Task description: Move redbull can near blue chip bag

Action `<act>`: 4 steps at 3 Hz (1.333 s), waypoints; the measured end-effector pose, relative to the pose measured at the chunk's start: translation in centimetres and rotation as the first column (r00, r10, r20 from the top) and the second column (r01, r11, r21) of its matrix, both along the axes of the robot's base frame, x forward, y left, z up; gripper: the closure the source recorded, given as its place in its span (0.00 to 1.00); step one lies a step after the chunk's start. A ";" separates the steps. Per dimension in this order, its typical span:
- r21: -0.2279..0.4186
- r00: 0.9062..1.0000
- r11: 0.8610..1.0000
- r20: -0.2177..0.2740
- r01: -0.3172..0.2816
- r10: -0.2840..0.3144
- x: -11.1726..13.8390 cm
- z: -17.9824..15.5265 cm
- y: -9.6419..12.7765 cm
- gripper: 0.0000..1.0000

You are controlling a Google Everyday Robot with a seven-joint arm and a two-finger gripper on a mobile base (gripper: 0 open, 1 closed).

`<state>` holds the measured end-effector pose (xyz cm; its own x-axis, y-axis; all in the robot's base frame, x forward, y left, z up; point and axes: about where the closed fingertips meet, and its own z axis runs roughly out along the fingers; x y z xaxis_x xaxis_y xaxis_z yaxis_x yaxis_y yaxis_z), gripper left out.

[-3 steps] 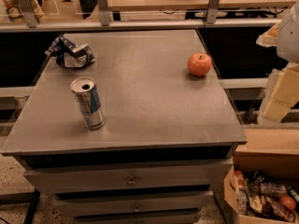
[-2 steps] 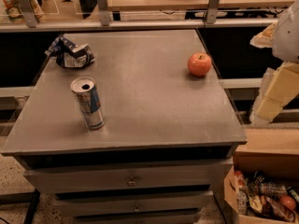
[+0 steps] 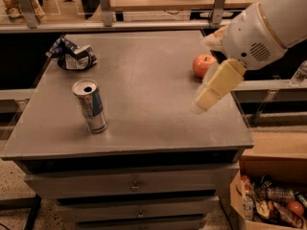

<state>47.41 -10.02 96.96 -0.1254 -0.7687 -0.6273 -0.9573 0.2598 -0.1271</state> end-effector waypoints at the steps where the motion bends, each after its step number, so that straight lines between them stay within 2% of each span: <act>1: 0.221 0.997 0.972 0.016 -0.074 0.072 0.9 0.9 6.9 0.00; 2: 0.392 0.988 0.907 0.065 -0.153 0.138 0.3 2.3 13.4 0.00; 3: 0.438 0.983 0.880 0.092 -0.183 0.159 -0.2 3.7 15.7 0.00; 4: 0.433 0.983 0.883 0.091 -0.182 0.159 -0.2 3.6 15.6 0.00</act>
Offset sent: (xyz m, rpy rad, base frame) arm -0.0056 0.2165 0.0405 0.6669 -0.0835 0.2538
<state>47.17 5.58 100.56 0.0240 -0.4208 -0.9068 -0.9871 0.1336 -0.0882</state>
